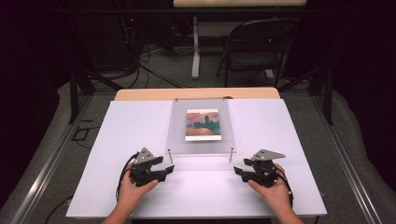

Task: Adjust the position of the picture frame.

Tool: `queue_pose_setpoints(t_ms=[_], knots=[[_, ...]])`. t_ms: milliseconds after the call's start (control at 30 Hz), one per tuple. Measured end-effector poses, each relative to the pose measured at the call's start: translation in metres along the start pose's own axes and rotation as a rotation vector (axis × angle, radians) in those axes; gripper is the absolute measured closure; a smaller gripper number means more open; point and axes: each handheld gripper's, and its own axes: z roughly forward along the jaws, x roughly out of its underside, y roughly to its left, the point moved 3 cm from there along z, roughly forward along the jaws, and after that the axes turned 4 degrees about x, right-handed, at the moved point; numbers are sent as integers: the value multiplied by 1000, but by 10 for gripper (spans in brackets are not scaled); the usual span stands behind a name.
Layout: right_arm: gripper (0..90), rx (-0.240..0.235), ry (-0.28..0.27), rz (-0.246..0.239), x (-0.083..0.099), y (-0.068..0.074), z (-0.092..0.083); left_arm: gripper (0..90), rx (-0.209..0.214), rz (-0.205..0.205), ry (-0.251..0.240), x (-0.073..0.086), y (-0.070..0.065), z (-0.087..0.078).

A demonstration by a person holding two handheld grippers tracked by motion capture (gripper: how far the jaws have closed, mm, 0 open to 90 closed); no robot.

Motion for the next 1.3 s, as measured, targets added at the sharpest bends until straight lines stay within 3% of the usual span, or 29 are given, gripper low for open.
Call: queue_pose_setpoints(t_ms=[67, 267, 400, 433, 633, 700, 767, 833, 933, 1100, 1300], knots=[[405, -3, -9, 27, 2, -2, -9, 376, -4, 12, -6, 2, -2, -6], [315, -6, -70, 31, 5, -5, -26, 370, -18, 5, -7, 6, -4, -17], [211, 2, -76, 50, 4, -8, -28, 276, -22, 13, -13, 3, -3, -18], [183, 19, -86, 46, 4, -8, -27, 252, -22, 2, -15, 3, -3, -17], [134, 9, -72, 53, 7, -6, -24, 175, -28, -38, -2, 2, -2, -16], [63, 10, -65, 57, 6, -6, -23, 173, -55, -65, 0, -2, 0, -18], [1, 16, -45, 64, 5, -7, -22, 168, -55, -74, -1, -3, 1, -19], [0, 19, -45, 69, 4, -7, -21, 163, -39, -92, -13, -7, 4, -21], [0, 28, -24, 85, 1, -10, -21, 160, -49, -114, -31, -13, 9, -25], [0, 48, -30, 89, -12, -16, -25, 160, -70, -67, -43, -27, 16, -32], [0, 80, -35, 55, -32, -25, -26, 160, -98, -59, -42, -44, 28, -31]])
